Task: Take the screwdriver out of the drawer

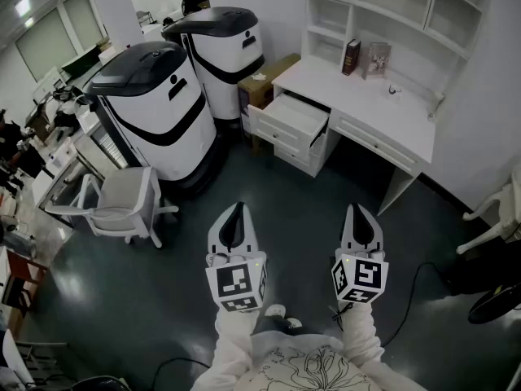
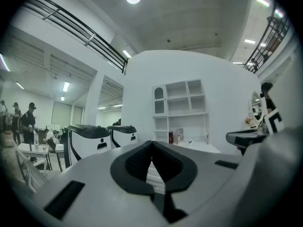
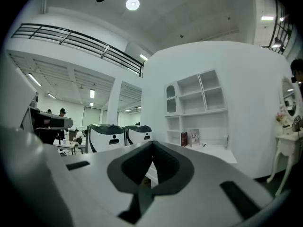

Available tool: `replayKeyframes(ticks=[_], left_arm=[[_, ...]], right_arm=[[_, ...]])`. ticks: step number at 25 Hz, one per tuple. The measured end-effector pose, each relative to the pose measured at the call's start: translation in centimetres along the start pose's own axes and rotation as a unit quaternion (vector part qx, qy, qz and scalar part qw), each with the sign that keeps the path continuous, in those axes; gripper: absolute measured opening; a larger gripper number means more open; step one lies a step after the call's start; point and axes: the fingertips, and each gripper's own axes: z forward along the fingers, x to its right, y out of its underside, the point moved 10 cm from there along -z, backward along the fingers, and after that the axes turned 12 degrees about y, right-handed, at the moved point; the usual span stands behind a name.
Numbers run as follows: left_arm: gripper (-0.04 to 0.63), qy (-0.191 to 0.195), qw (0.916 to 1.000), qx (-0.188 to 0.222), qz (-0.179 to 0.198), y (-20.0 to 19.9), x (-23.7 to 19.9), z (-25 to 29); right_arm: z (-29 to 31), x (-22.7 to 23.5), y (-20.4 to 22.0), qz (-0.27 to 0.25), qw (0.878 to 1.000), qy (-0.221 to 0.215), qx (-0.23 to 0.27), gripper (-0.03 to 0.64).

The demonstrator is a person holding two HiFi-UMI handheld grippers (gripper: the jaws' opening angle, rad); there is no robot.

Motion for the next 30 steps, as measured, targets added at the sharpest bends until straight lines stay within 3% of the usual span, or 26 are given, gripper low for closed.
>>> replayKeyframes(ticks=[30], left_arm=[[0.006, 0.014, 0.9997, -0.019, -0.001, 1.8, -5.2, 4.1]], right_arm=[[3.8, -3.7, 2.0, 0.007, 1.0, 0.026, -0.011, 0.003]])
